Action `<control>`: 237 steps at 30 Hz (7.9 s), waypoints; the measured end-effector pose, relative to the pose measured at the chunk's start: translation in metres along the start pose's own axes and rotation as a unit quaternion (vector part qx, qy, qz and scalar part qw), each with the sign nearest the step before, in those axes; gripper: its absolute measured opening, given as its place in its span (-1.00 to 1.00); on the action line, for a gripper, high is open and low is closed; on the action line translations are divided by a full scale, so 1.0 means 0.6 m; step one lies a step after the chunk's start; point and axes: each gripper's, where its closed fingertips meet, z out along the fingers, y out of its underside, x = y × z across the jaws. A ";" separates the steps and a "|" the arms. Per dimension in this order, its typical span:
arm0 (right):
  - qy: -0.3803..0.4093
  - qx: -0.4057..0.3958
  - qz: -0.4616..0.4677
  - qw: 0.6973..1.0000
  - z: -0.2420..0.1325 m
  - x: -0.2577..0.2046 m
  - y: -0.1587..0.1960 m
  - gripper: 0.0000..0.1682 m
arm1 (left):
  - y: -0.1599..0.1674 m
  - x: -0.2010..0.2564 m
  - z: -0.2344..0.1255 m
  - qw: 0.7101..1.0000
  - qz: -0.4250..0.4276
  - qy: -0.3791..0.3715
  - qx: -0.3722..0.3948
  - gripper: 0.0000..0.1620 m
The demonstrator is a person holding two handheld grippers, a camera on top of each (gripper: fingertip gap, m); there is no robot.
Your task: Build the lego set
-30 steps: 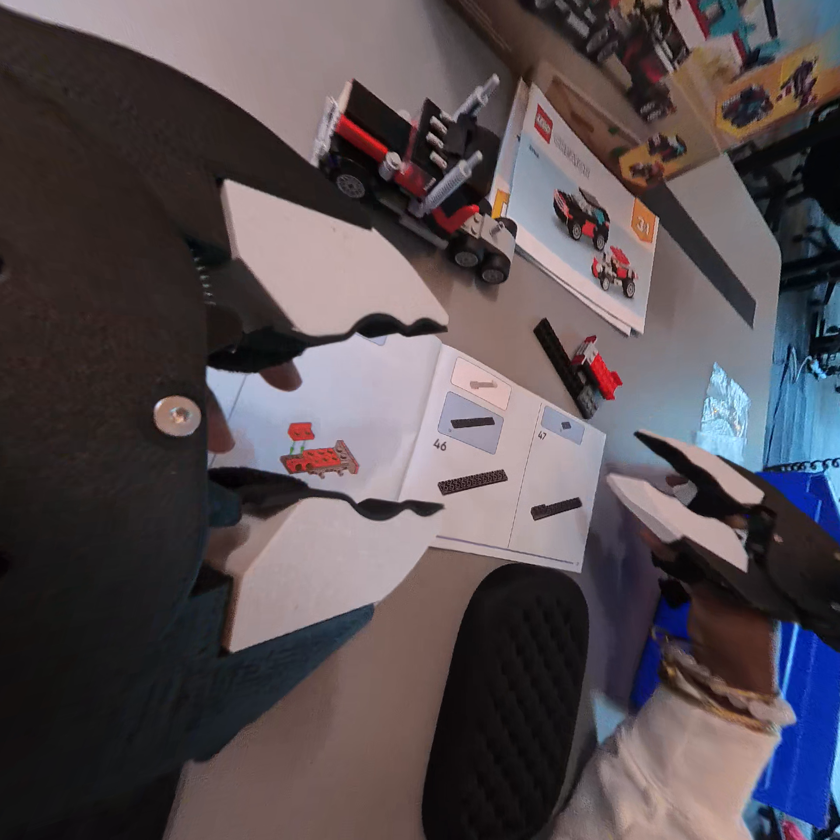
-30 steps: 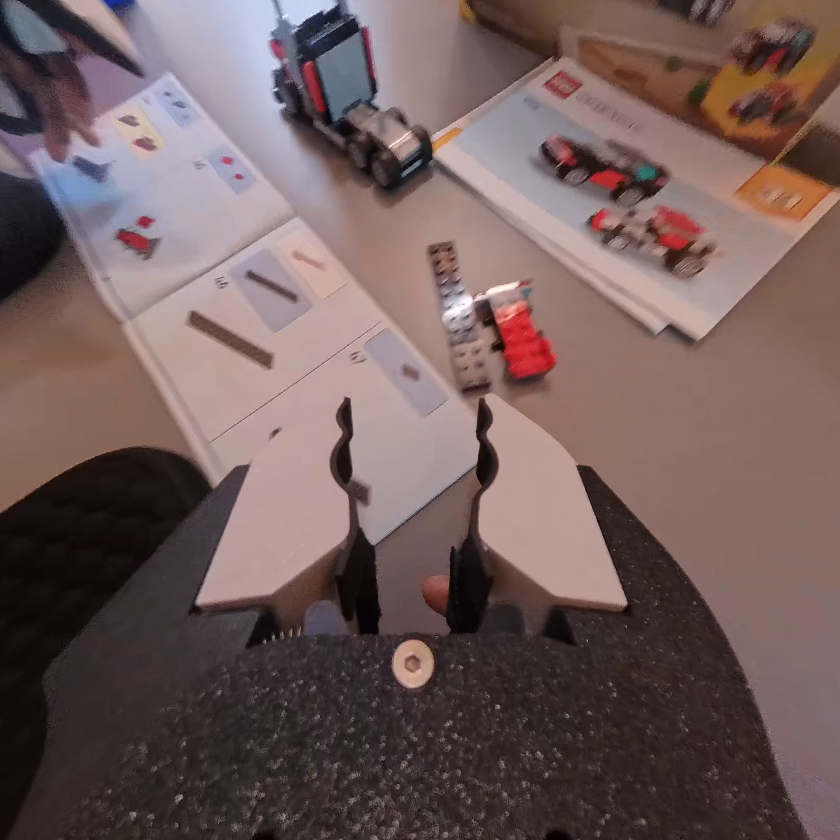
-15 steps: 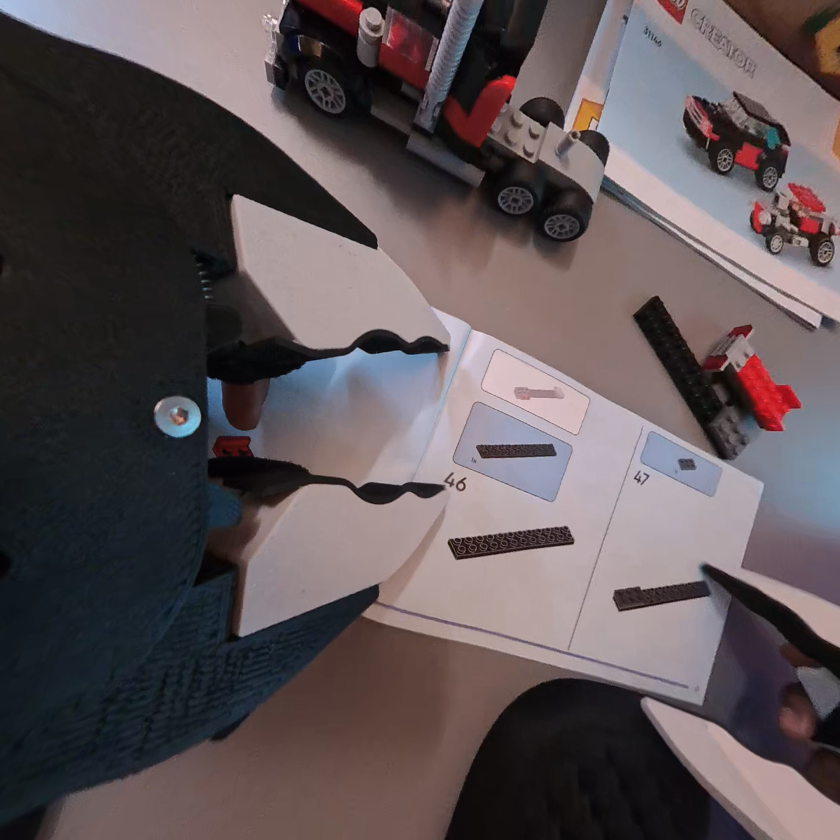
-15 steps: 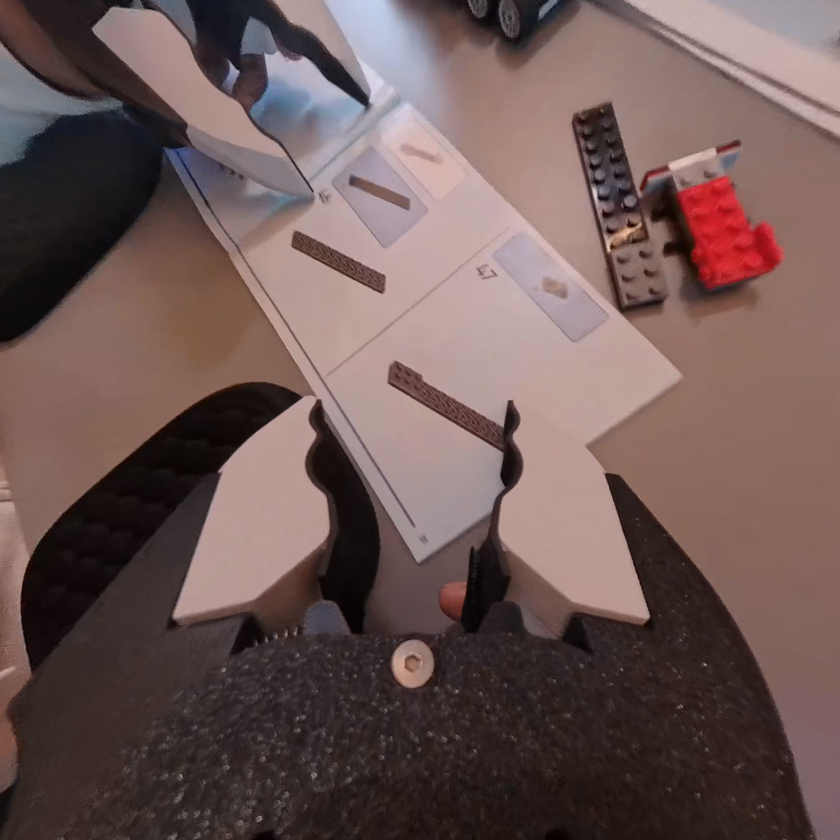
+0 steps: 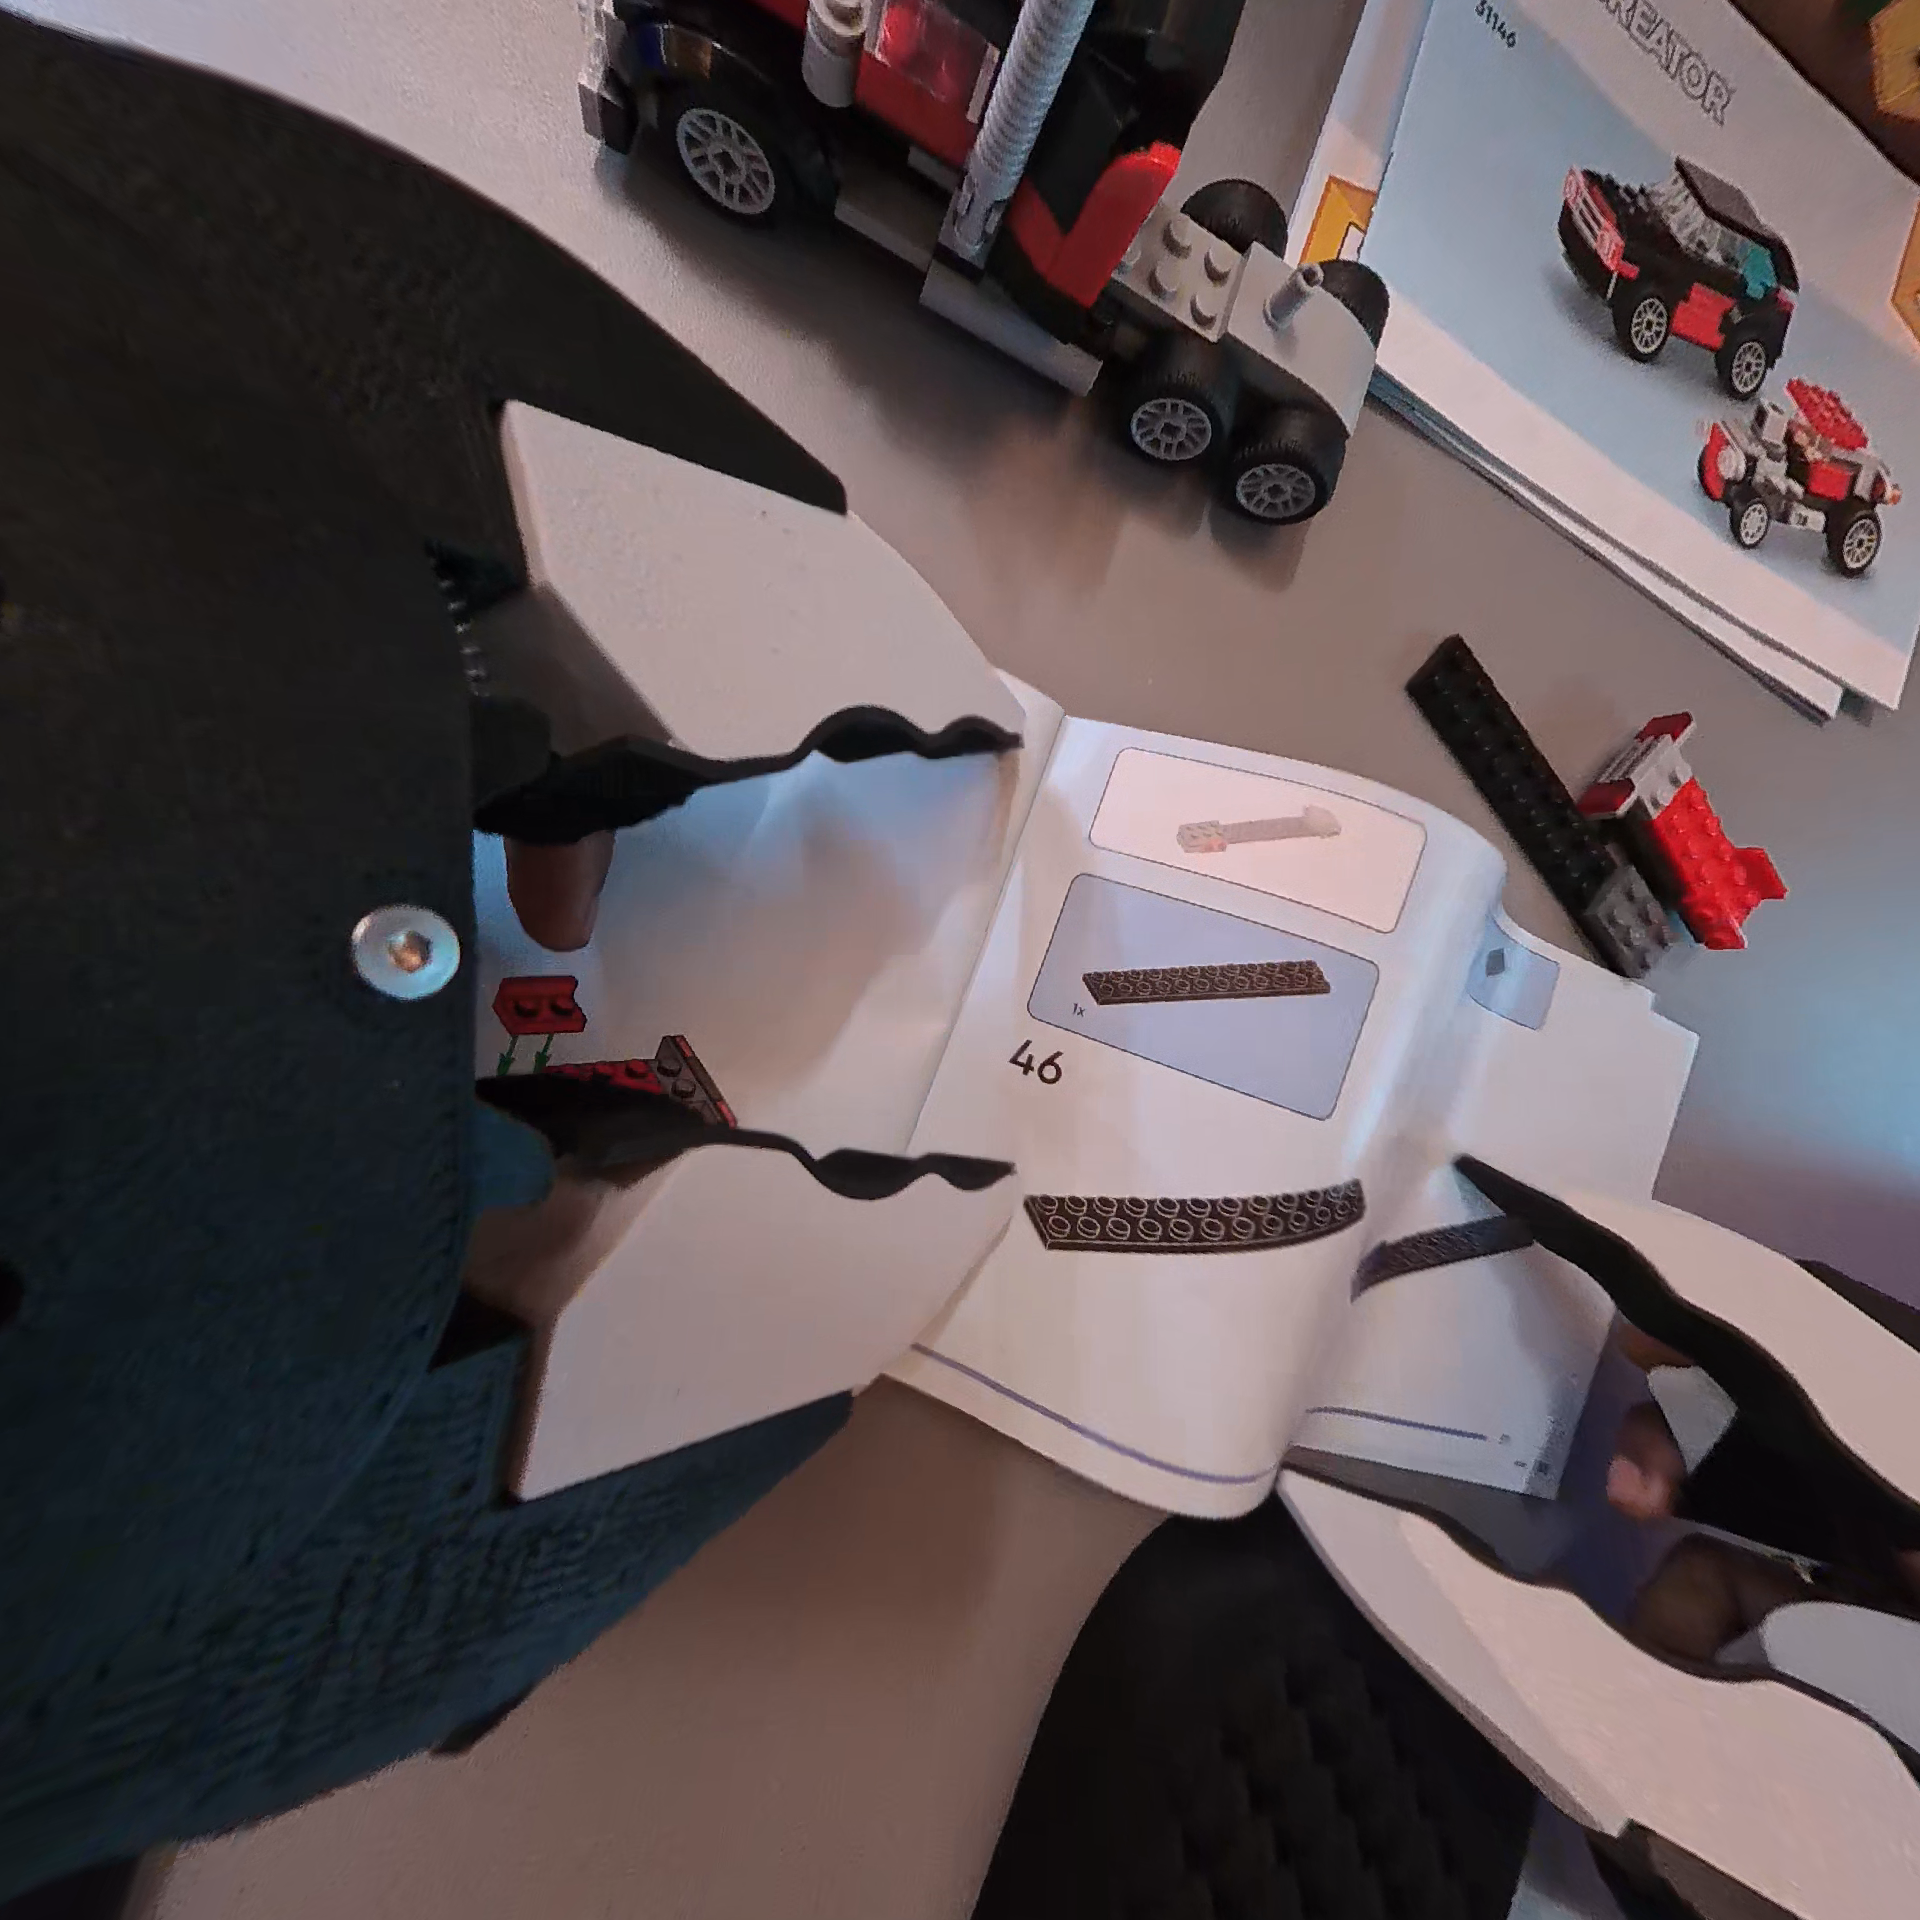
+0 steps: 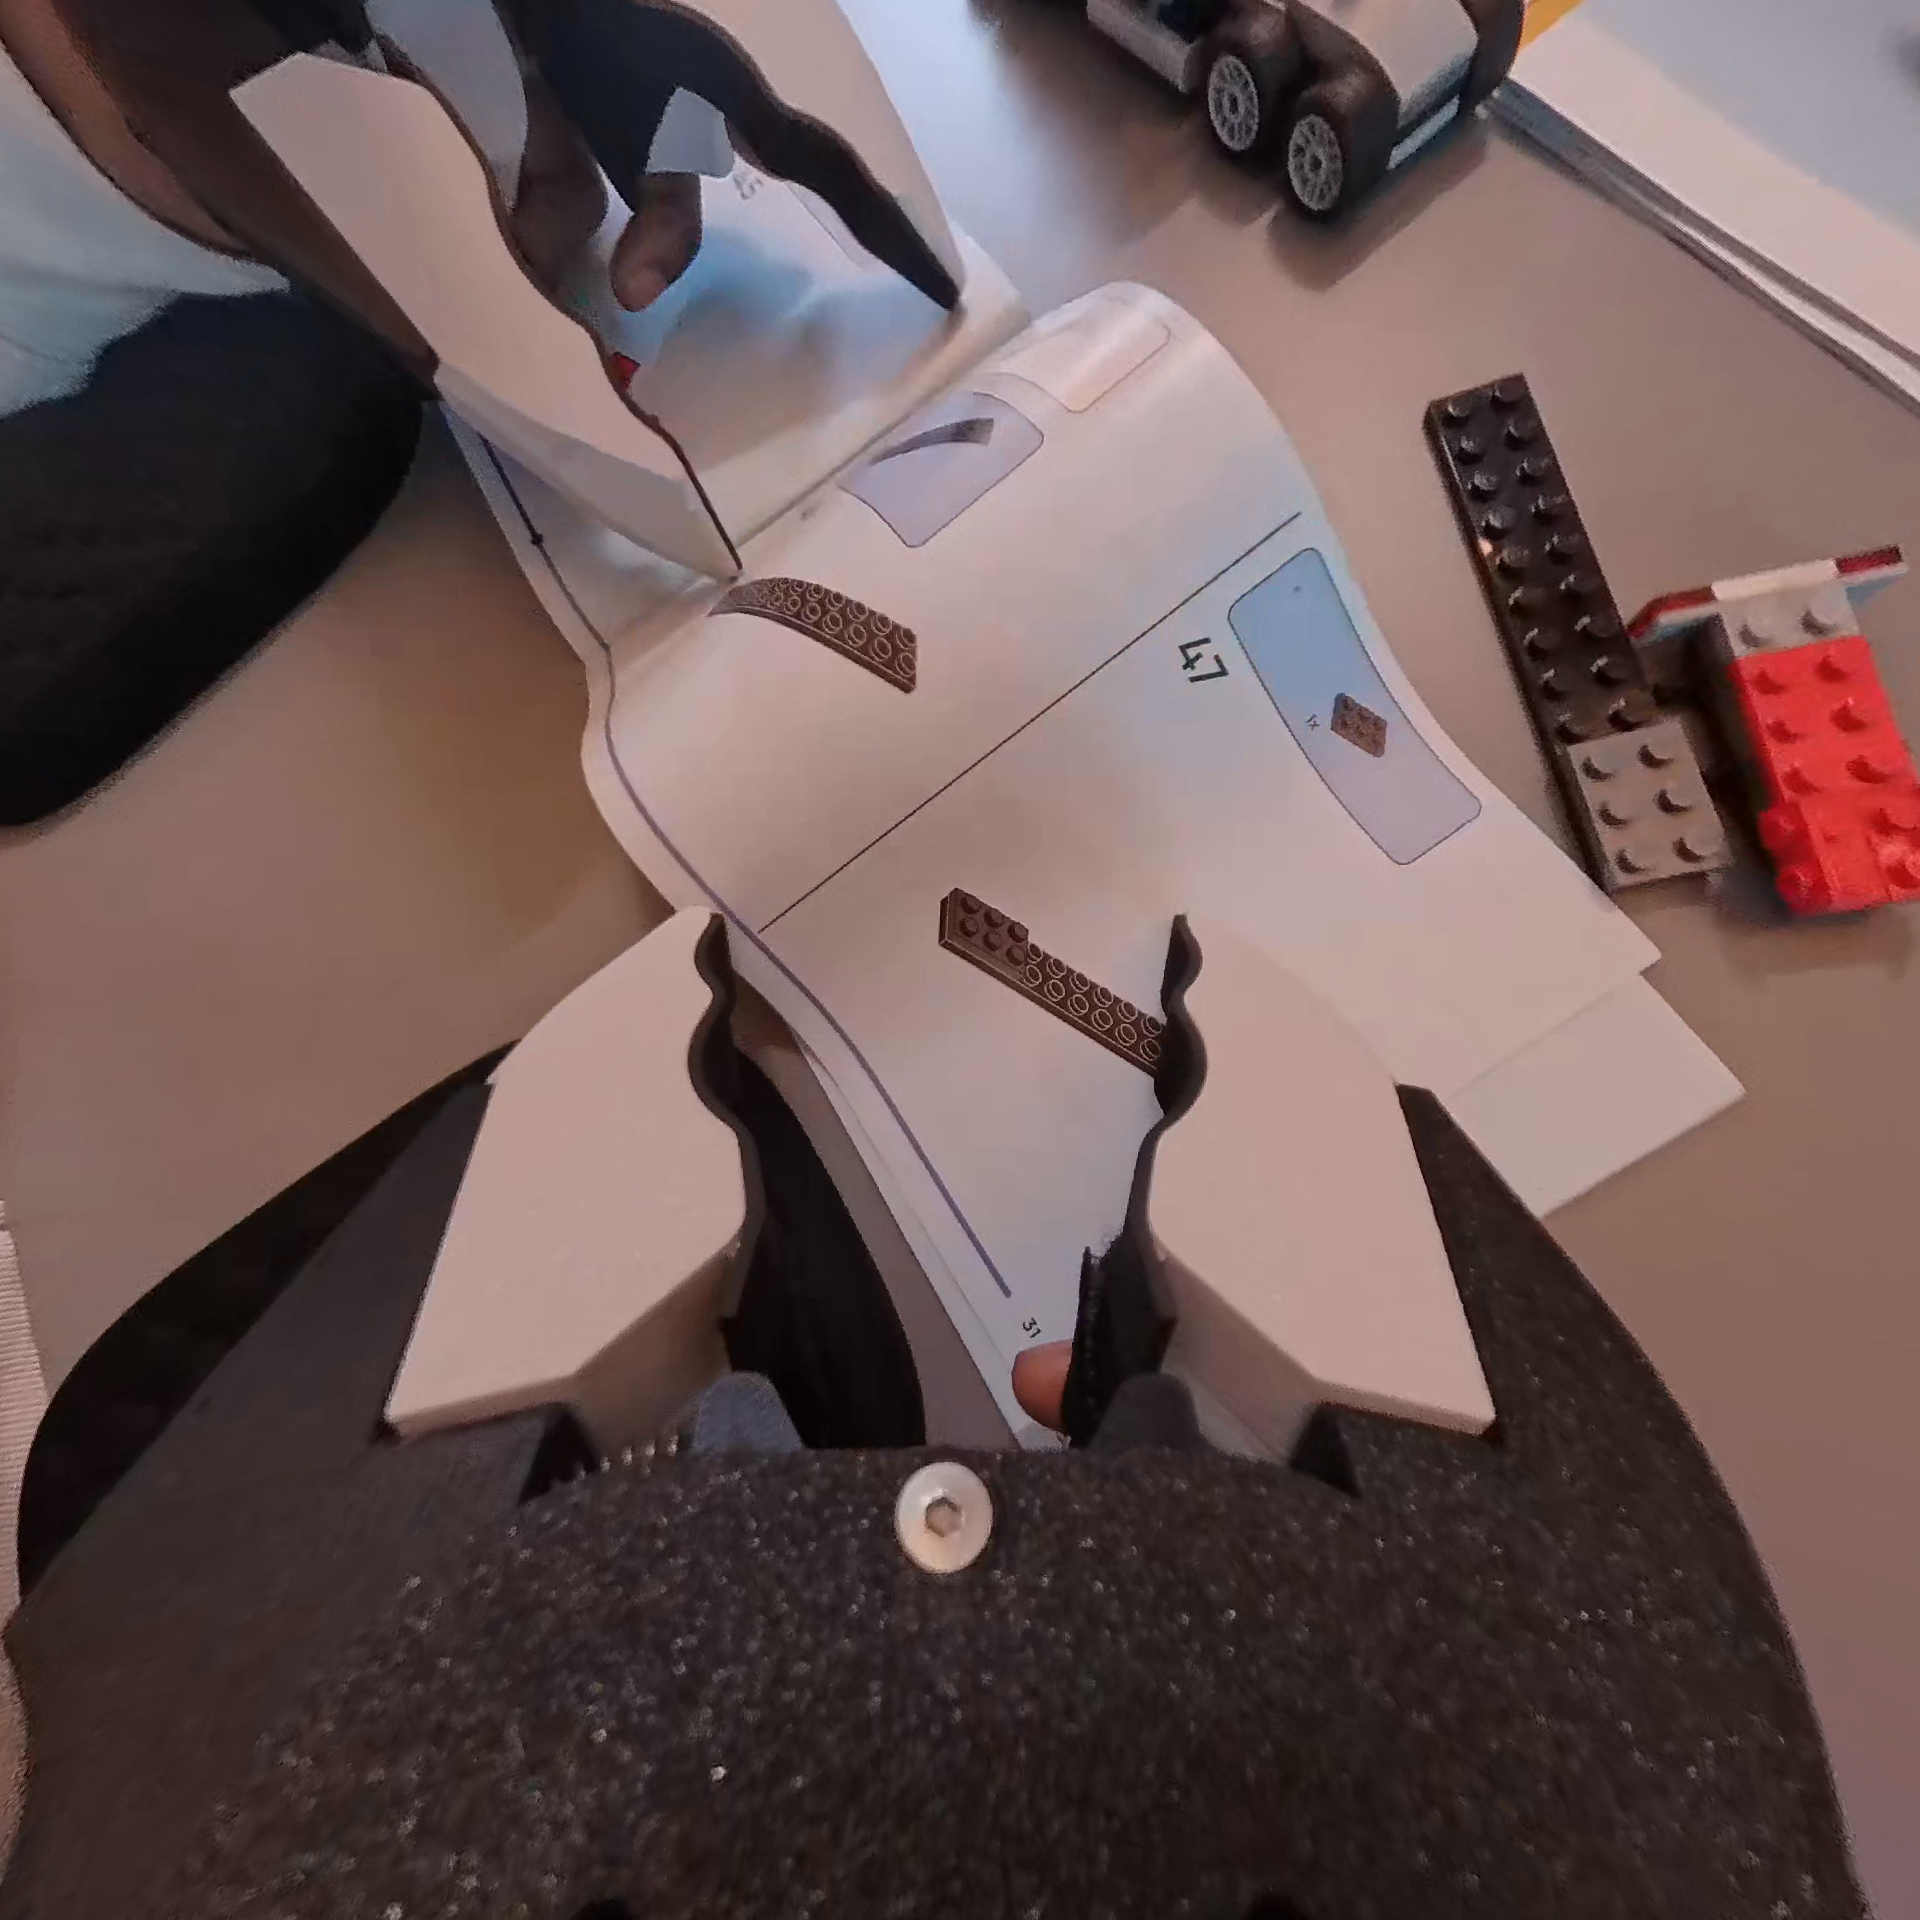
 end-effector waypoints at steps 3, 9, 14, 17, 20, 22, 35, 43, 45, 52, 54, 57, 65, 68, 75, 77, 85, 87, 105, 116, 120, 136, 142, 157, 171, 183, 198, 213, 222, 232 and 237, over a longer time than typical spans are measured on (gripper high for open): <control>-0.009 -0.002 -0.018 1.000 0.009 -0.010 -0.005 0.00 | -0.004 -0.002 -0.003 1.000 -0.008 0.000 0.010 0.04; -0.014 0.000 -0.045 0.999 0.023 -0.022 -0.013 0.12 | -0.012 -0.001 -0.010 0.999 -0.031 0.022 0.033 0.07; 0.026 0.039 -0.111 0.993 0.037 -0.025 -0.039 -0.06 | -0.016 0.000 -0.013 0.997 -0.048 0.040 0.042 0.07; 0.004 0.054 -0.100 0.994 0.041 -0.034 -0.051 -0.05 | -0.016 0.002 -0.014 0.997 -0.051 0.048 0.043 0.06; -0.019 0.052 -0.089 0.995 0.046 -0.038 -0.055 -0.03 | -0.017 0.005 -0.014 0.996 -0.049 0.053 0.045 0.07; -0.038 0.054 -0.081 0.995 0.047 -0.042 -0.058 -0.02 | -0.018 0.007 -0.016 0.996 -0.047 0.059 0.049 0.11; -0.089 0.064 -0.079 0.991 0.021 -0.046 -0.088 -0.03 | -0.018 0.009 -0.016 0.995 -0.048 0.066 0.050 0.11; -0.129 0.073 -0.094 0.984 0.041 -0.079 -0.099 -0.08 | -0.032 0.008 -0.031 0.988 -0.081 0.098 0.088 0.13; -0.141 0.077 -0.095 0.982 0.046 -0.088 -0.104 -0.07 | -0.040 0.001 -0.038 0.983 -0.103 0.102 0.111 0.13; -0.169 0.088 -0.097 0.977 0.050 -0.106 -0.120 -0.03 | -0.063 -0.020 -0.064 0.968 -0.141 0.098 0.185 0.13; -0.177 0.100 -0.098 0.974 0.047 -0.112 -0.129 -0.02 | -0.069 -0.024 -0.072 0.965 -0.142 0.096 0.199 0.13; -0.180 0.107 -0.102 0.973 0.047 -0.117 -0.137 -0.02 | -0.067 -0.026 -0.076 0.964 -0.160 0.105 0.187 0.13; -0.192 0.101 -0.126 0.968 0.063 -0.141 -0.140 0.01 | -0.053 -0.039 -0.069 0.952 -0.257 0.087 0.143 0.13; -0.196 0.103 -0.132 0.966 0.060 -0.145 -0.141 0.04 | -0.037 -0.039 -0.061 0.963 -0.235 0.073 0.115 -0.16; -0.150 0.148 -0.055 0.976 0.008 -0.076 -0.129 -0.04 | -0.019 -0.049 -0.078 0.955 -0.254 0.092 0.121 -0.50; -0.122 0.153 -0.002 0.981 0.000 -0.040 -0.119 -0.14 | -0.020 -0.048 -0.084 0.950 -0.264 0.108 0.129 -0.51; -0.156 0.163 0.115 0.967 0.019 -0.001 -0.118 -0.47 | -0.014 -0.038 -0.099 0.937 -0.274 0.166 0.141 -0.55; -0.157 0.145 0.126 0.969 0.033 0.005 -0.119 -0.46 | -0.018 -0.036 -0.107 0.931 -0.274 0.185 0.156 -0.58; -0.242 0.061 0.188 0.950 0.068 -0.002 -0.117 -0.46 | -0.029 -0.038 -0.128 0.901 -0.298 0.239 0.205 -0.71; -0.129 0.069 0.126 0.981 0.026 0.031 -0.111 -0.56 | -0.033 -0.046 -0.139 0.885 -0.317 0.254 0.226 -0.71; -0.117 0.048 0.057 0.990 0.019 0.004 -0.100 -0.66 | -0.031 -0.048 -0.136 0.886 -0.322 0.250 0.223 -0.71; -0.206 0.073 -0.023 0.976 0.060 -0.099 -0.154 -0.52 | -0.031 -0.070 -0.160 0.930 -0.268 0.155 0.198 -0.57; -0.255 0.068 -0.130 0.956 0.111 -0.178 -0.182 -0.42 | -0.073 -0.130 -0.271 0.931 -0.156 0.003 0.329 -0.35; -0.046 0.003 -0.254 0.966 0.150 -0.067 -0.121 -0.93 | -0.070 -0.058 -0.249 0.956 0.019 0.022 0.291 -0.74; -0.154 0.000 -0.059 0.986 0.149 -0.047 -0.121 -1.00 | 0.036 0.090 -0.016 0.982 0.132 0.128 -0.032 -0.99; -0.174 0.013 -0.108 0.979 0.135 -0.075 -0.133 -0.97 | 0.036 0.093 -0.017 0.982 0.125 0.140 -0.033 -0.99; -0.130 0.006 -0.195 0.972 0.115 -0.035 -0.088 -0.96 | 0.049 -0.230 -0.259 0.939 -0.175 -0.152 0.253 -0.42; -0.087 0.105 -0.235 0.962 0.092 -0.034 -0.135 -0.70 | 0.065 -0.222 -0.233 0.961 -0.066 -0.215 0.159 -0.55; 0.003 0.134 -0.191 0.972 0.085 0.014 -0.160 -0.30 | 0.094 -0.227 -0.204 0.943 -0.030 -0.330 -0.015 -0.70; 0.040 0.111 -0.186 0.975 0.090 0.036 -0.150 -0.25 | 0.096 -0.226 -0.205 0.937 -0.013 -0.347 -0.038 -0.64; 0.054 0.108 -0.173 0.977 0.089 0.047 -0.149 -0.21 | 0.096 -0.228 -0.206 0.935 -0.015 -0.352 -0.036 -0.56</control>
